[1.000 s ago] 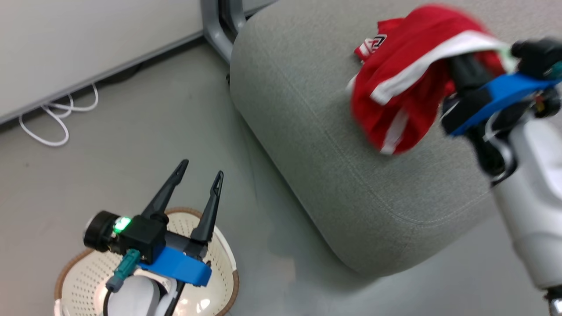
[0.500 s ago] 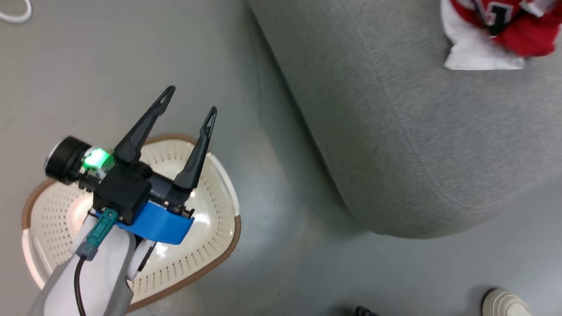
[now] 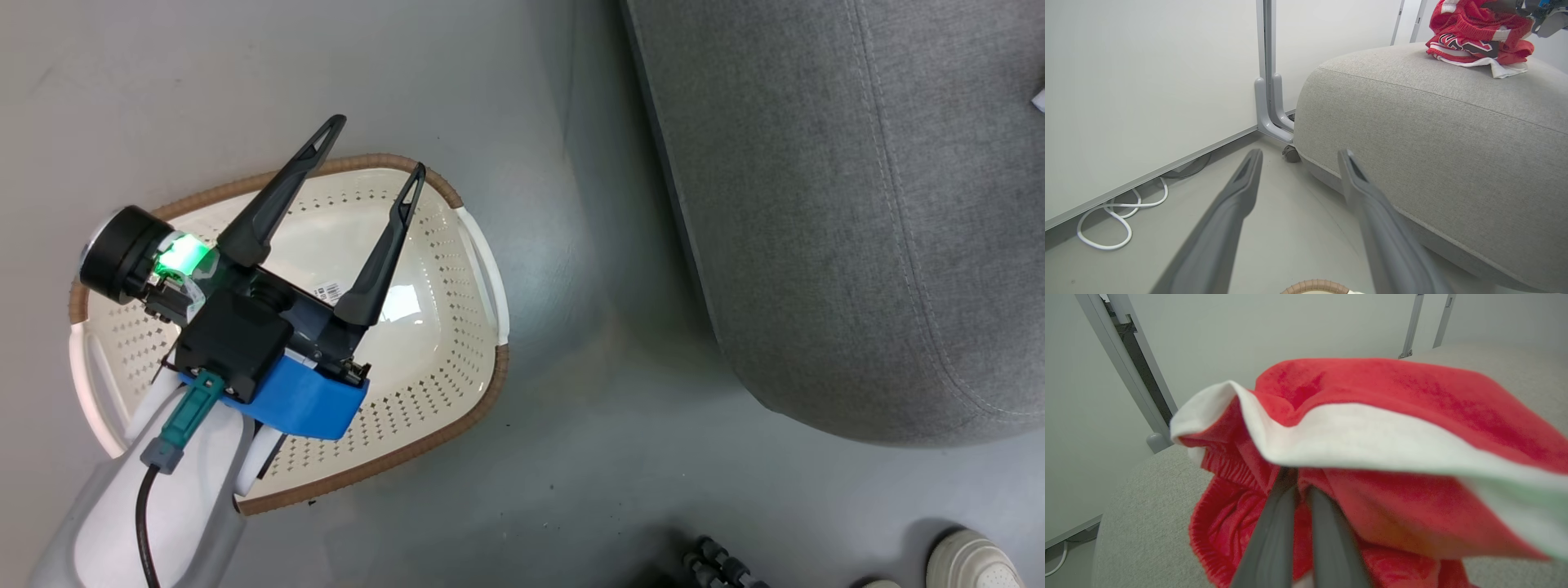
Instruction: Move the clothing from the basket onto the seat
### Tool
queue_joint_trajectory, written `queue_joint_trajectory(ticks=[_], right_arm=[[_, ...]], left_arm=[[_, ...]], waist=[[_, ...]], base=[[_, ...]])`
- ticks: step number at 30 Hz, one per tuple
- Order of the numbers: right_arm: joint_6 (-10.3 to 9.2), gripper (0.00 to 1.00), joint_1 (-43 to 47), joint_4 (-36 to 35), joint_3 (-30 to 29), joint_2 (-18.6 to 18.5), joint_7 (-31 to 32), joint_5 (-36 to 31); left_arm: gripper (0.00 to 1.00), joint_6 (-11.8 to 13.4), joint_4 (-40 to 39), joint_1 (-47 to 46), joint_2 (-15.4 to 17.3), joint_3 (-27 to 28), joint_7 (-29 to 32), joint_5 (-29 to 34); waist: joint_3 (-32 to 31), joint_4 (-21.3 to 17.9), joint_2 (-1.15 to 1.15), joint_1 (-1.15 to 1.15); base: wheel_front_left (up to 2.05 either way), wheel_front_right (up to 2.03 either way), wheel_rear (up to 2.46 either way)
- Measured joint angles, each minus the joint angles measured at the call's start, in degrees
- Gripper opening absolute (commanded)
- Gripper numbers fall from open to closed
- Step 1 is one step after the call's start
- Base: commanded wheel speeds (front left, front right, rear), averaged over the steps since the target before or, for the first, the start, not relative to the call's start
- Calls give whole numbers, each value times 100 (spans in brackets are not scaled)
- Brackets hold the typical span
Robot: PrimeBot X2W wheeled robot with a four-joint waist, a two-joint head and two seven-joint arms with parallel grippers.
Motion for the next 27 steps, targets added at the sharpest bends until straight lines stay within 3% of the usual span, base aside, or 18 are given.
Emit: queue_joint_trajectory(ticks=[5,7,9,18,27], right_arm=[[0,0,-16,237,135,-29,-92,1],[0,38,-39,301,211,-47,-118,0],[0,100,-80,376,264,-54,-123,0],[0,100,7,568,555,-100,-156,-48],[0,100,645,657,1110,-59,46,-371]], left_arm=[[100,23,36,2,-32,4,0,-42],[100,42,43,2,-59,4,0,-45],[100,43,57,3,-88,2,0,-57],[100,42,201,130,-324,46,-1,-160],[100,40,544,799,-832,308,-1,-345]], waist=[[-69,48,0,-1],[-107,55,0,-1],[-149,60,0,-1],[-511,84,0,-1],[-1431,89,0,-2]], base=[[0,0,0],[0,0,0],[0,0,0],[0,0,0],[0,0,0]])
